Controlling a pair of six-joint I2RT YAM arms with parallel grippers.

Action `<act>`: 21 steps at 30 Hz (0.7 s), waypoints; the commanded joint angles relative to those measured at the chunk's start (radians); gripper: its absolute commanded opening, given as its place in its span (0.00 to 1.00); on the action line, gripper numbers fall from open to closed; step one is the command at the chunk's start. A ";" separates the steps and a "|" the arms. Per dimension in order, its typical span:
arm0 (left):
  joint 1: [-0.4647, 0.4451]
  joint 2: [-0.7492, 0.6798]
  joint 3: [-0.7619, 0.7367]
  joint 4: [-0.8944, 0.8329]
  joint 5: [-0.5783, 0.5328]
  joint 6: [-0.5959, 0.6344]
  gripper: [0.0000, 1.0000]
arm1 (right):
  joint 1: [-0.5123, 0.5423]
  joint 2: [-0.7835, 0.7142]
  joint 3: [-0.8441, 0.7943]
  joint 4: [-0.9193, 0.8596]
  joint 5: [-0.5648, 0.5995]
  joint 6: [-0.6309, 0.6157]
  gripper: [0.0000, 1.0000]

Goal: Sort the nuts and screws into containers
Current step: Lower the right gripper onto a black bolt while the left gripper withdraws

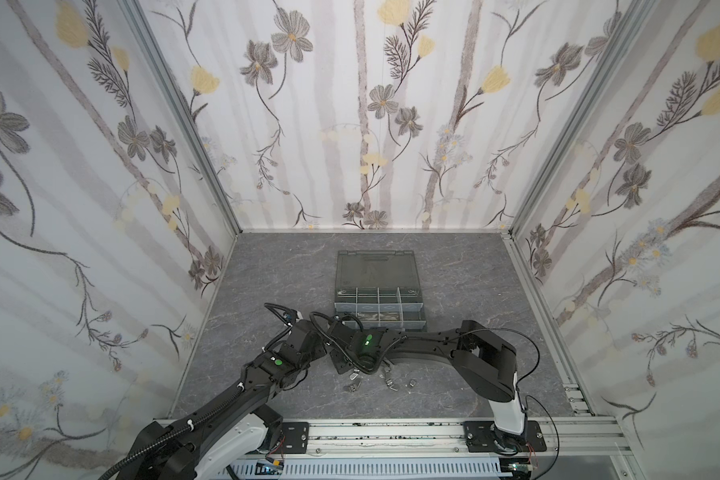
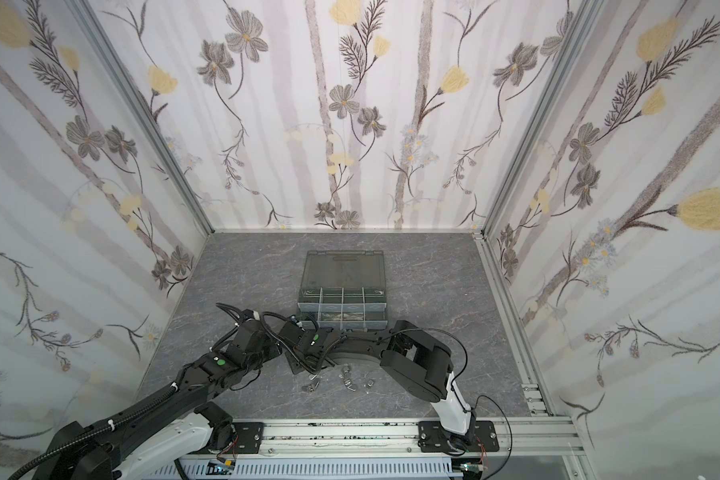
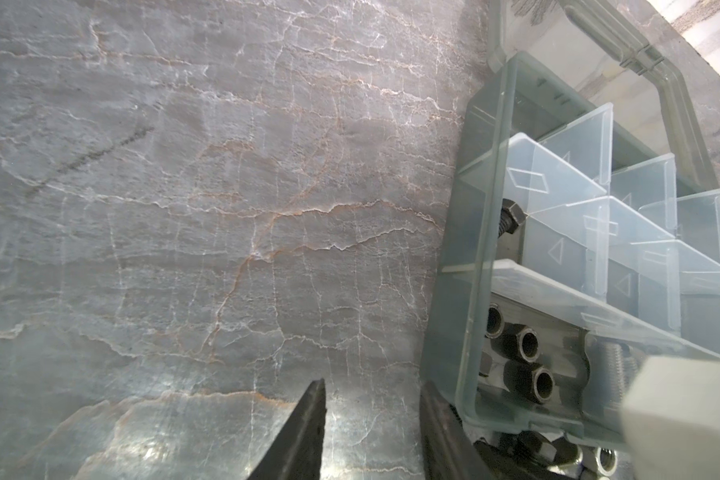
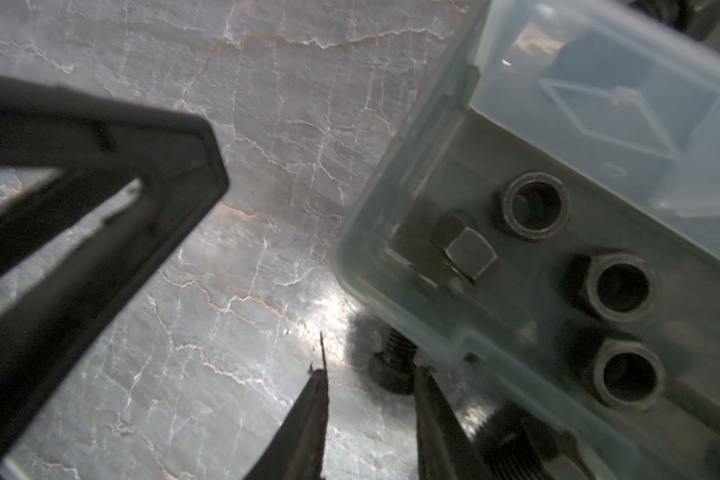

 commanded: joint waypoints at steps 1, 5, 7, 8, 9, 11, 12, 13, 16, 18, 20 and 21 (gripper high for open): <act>0.001 -0.009 -0.010 0.011 -0.008 -0.023 0.40 | 0.000 0.015 0.016 -0.002 0.028 -0.004 0.36; 0.003 -0.016 -0.019 0.011 -0.005 -0.025 0.40 | 0.000 0.032 0.026 -0.008 0.037 -0.004 0.36; 0.003 -0.019 -0.020 0.011 -0.005 -0.027 0.40 | 0.000 0.040 0.034 -0.012 0.039 -0.004 0.35; 0.003 -0.021 -0.022 0.011 -0.005 -0.027 0.40 | -0.001 0.044 0.037 -0.014 0.041 -0.003 0.35; 0.003 -0.022 -0.020 0.011 -0.003 -0.027 0.40 | -0.001 0.048 0.041 -0.014 0.041 -0.003 0.35; 0.003 -0.024 -0.021 0.011 -0.003 -0.027 0.40 | 0.000 0.055 0.049 -0.014 0.042 -0.003 0.34; 0.003 -0.024 -0.021 0.011 -0.003 -0.027 0.40 | -0.002 0.059 0.053 -0.016 0.044 -0.003 0.33; 0.003 -0.024 -0.021 0.011 -0.003 -0.027 0.40 | 0.000 0.063 0.057 -0.018 0.047 -0.003 0.33; 0.003 -0.024 -0.022 0.011 -0.002 -0.027 0.41 | -0.002 0.068 0.060 -0.017 0.050 -0.004 0.31; 0.003 -0.021 -0.027 0.011 -0.006 -0.027 0.40 | 0.000 0.075 0.060 -0.016 0.044 -0.004 0.29; 0.003 -0.019 -0.028 0.012 -0.006 -0.026 0.41 | 0.000 0.079 0.060 -0.015 0.041 -0.006 0.27; 0.004 -0.019 -0.025 0.011 -0.006 -0.024 0.40 | 0.000 0.080 0.059 -0.015 0.040 -0.005 0.26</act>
